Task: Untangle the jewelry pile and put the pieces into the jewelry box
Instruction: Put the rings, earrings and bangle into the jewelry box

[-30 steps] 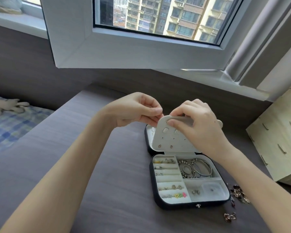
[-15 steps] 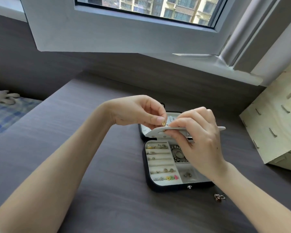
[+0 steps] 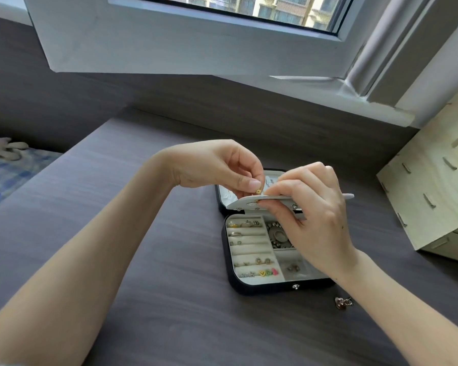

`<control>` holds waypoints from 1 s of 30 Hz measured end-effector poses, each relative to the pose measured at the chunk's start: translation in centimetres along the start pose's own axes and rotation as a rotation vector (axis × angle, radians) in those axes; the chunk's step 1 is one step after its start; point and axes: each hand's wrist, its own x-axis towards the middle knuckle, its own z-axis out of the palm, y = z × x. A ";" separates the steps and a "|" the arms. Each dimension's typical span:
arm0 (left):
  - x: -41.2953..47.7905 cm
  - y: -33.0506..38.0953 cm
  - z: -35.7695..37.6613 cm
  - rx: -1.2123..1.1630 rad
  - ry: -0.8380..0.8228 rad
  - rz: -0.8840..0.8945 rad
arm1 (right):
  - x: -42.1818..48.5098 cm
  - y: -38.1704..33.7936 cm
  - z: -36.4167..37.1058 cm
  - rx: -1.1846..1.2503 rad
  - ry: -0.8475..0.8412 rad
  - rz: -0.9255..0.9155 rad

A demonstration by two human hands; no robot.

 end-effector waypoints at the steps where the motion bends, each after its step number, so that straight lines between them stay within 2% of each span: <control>1: 0.0 0.2 0.1 0.016 0.001 0.002 | 0.0 0.0 0.0 0.002 -0.002 0.001; 13: -0.6 2.8 0.3 0.515 0.082 0.040 | -0.2 0.0 -0.1 0.013 -0.023 0.001; 19: -0.6 2.8 0.7 0.509 0.039 0.048 | -0.1 0.2 0.0 0.004 -0.022 -0.002; 24: -0.7 2.4 0.8 0.369 0.046 -0.020 | 0.0 0.3 0.0 0.012 -0.013 0.016; 26: -0.8 2.0 1.0 0.301 0.132 -0.062 | 0.4 0.5 0.1 0.022 -0.006 0.047; 30: -1.7 1.6 2.0 0.138 0.484 -0.032 | 1.3 0.6 0.7 0.045 -0.005 0.147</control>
